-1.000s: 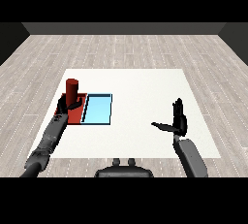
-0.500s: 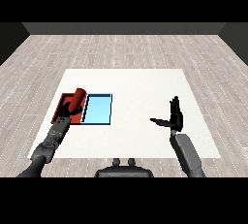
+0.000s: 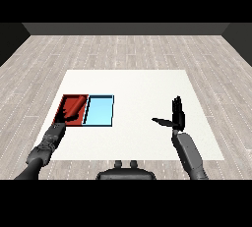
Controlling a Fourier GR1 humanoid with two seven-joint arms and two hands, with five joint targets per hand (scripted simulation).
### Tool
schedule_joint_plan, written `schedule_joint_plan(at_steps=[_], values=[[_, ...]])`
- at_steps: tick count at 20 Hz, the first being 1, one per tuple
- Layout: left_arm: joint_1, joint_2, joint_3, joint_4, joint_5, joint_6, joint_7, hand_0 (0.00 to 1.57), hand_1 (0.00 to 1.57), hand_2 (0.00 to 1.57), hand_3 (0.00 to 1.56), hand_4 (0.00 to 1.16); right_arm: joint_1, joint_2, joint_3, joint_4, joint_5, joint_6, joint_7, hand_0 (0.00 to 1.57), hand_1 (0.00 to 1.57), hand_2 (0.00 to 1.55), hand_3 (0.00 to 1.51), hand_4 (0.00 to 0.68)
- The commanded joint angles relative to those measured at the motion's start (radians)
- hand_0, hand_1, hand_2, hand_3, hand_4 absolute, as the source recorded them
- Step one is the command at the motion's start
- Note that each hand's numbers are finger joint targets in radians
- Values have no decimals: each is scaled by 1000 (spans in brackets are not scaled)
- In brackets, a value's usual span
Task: Pick the red can and put it in the red box
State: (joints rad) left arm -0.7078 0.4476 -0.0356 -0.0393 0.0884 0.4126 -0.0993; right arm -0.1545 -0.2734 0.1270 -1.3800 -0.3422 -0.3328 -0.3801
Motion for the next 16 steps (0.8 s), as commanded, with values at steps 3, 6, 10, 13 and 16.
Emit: schedule_joint_plan(at_steps=[3, 6, 10, 13, 16], values=[[-11, 22, -13, 6, -19, -62, 8, 0, 0, 0, 0, 0, -19, 21, -15, 33, -7, 21, -31, 0, 0, 0, 0, 0], [-29, 22, -27, 11, -38, -23, 26, 0, 0, 0, 0, 0, 29, -4, -34, -52, -25, 24, -4, 0, 0, 0, 0, 0], [-37, 16, 50, -87, 34, 2, -130, 0, 0, 0, 0, 0, 26, 12, -20, -24, -18, 54, -35, 0, 0, 0, 0, 0], [-42, 48, 106, -147, 87, -76, -240, 1160, 1160, 1131, 0, 0, 12, 41, -16, 9, -17, 71, -82, 0, 0, 0, 0, 0], [-58, 33, 141, -244, 132, -180, -331, 670, 670, 381, 0, 0, 60, 28, 13, -70, -9, 81, -59, 0, 0, 0, 0, 0]])
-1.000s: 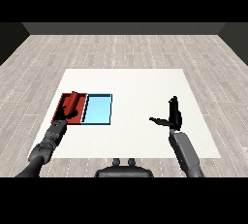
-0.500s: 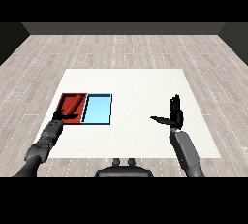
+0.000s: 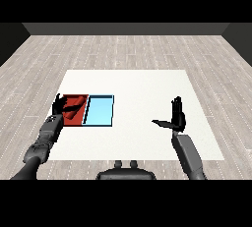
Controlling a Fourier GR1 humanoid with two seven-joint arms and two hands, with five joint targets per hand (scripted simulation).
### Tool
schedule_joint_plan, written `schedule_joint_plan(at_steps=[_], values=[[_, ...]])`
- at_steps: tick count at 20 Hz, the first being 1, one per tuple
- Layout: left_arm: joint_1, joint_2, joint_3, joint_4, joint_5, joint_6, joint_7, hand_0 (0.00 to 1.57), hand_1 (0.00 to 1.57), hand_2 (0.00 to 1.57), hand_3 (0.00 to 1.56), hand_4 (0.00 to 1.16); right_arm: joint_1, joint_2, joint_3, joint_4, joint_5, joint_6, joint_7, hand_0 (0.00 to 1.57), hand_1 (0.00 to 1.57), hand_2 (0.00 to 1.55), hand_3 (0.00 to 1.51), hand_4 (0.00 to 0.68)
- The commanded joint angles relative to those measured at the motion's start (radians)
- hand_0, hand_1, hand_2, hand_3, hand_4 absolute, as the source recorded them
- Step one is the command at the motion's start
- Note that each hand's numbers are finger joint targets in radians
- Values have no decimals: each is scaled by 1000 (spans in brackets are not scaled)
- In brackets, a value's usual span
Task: Pick the red can and put it in the red box
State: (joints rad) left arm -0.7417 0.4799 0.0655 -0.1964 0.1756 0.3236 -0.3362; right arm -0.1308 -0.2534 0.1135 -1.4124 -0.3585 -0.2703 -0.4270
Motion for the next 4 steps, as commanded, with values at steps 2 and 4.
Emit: schedule_joint_plan(at_steps=[2, 4], values=[[83, -37, 38, -148, 57, -142, -201, 1107, 1107, 1166, 0, 0, 1, -35, -10, -15, -22, 70, 11, 0, 0, 0, 0, 0], [71, -85, 48, -222, 89, -179, -213, 0, 0, 0, 0, 0, 42, -21, 34, -90, 0, 50, 28, 0, 0, 0, 0, 0]])
